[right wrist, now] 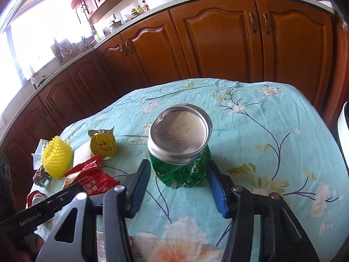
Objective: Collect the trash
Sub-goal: 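Grasp the red chip bag with the left tool while the right tool grasps the green can, then carry the chip bag and can over the bin and open both tools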
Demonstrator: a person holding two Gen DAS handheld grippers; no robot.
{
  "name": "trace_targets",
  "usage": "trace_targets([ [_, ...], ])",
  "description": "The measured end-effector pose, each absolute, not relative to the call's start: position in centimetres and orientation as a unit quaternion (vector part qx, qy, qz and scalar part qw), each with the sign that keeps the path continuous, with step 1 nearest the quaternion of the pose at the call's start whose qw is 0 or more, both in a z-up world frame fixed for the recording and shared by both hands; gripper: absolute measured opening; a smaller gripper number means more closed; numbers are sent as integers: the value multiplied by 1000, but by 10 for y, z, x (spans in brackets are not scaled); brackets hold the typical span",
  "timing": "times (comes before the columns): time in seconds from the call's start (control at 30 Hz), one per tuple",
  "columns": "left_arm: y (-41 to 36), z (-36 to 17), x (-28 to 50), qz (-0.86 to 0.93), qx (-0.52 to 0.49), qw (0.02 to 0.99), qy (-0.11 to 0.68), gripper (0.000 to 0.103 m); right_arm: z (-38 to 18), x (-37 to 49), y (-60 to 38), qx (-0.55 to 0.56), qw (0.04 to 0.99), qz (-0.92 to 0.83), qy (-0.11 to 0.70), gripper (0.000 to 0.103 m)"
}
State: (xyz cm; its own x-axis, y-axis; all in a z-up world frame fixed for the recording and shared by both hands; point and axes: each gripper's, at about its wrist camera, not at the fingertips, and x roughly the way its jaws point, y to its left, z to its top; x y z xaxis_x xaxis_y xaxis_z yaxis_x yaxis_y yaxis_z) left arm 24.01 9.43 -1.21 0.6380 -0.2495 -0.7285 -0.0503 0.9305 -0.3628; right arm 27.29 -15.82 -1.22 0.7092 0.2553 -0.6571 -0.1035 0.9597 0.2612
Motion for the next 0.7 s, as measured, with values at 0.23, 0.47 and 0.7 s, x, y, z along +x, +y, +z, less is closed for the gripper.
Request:
trace_targets([
  [0.23, 84, -2, 235, -73, -169, 896, 404, 7, -3, 260, -174, 113, 923, 100, 355, 12],
  [0.47, 58, 22, 219, -113, -159, 902, 384, 6, 17, 232, -200, 124, 928, 113, 334, 11],
  [0.7, 8, 34, 204, -171, -131, 900, 379, 6, 31, 202, -232, 122, 932, 105, 325, 12],
])
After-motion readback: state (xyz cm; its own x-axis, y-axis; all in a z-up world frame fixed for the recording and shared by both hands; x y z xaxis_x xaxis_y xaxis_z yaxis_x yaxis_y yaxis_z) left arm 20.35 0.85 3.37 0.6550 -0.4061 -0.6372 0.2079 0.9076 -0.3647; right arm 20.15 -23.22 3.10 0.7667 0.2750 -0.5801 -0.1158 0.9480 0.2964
